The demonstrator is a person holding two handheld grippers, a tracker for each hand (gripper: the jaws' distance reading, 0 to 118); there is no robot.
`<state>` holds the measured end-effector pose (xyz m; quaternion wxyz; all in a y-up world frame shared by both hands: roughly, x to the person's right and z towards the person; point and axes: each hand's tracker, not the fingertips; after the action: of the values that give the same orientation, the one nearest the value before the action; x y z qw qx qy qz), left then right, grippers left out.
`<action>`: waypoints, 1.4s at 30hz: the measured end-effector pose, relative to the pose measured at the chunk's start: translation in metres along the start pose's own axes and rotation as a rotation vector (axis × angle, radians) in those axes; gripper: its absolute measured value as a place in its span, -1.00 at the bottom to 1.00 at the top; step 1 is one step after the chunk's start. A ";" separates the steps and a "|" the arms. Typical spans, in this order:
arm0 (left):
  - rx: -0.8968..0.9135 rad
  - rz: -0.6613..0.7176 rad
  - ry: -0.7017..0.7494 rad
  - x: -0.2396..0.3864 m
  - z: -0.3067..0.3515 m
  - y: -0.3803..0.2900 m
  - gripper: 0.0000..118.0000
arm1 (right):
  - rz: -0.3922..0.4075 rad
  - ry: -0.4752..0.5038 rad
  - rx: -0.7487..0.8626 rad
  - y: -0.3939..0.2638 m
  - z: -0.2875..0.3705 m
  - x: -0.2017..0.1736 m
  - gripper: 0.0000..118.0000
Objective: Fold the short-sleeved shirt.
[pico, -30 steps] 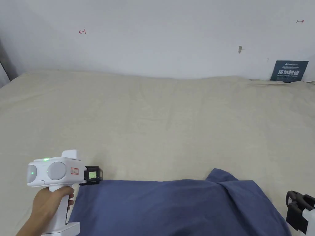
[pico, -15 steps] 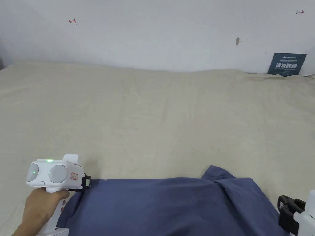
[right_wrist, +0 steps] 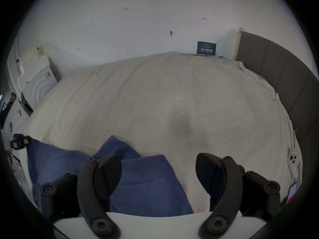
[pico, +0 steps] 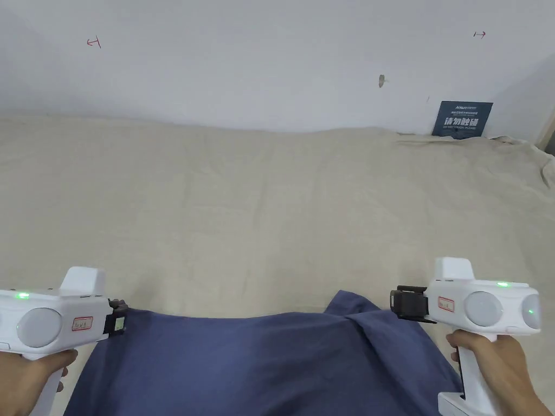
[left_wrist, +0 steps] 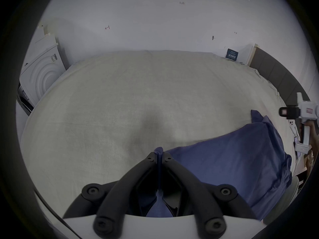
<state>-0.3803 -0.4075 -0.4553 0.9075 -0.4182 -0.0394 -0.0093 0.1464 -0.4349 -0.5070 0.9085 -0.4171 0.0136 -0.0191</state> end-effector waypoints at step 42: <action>0.070 0.142 0.043 -0.015 0.106 -0.041 -0.99 | 0.008 0.136 0.210 -0.064 0.219 0.033 -0.94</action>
<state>-0.4045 -0.3540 -0.3564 0.9206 -0.3874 0.0093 0.0474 0.1865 -0.3123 -0.3167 0.9442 -0.3174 0.0749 -0.0453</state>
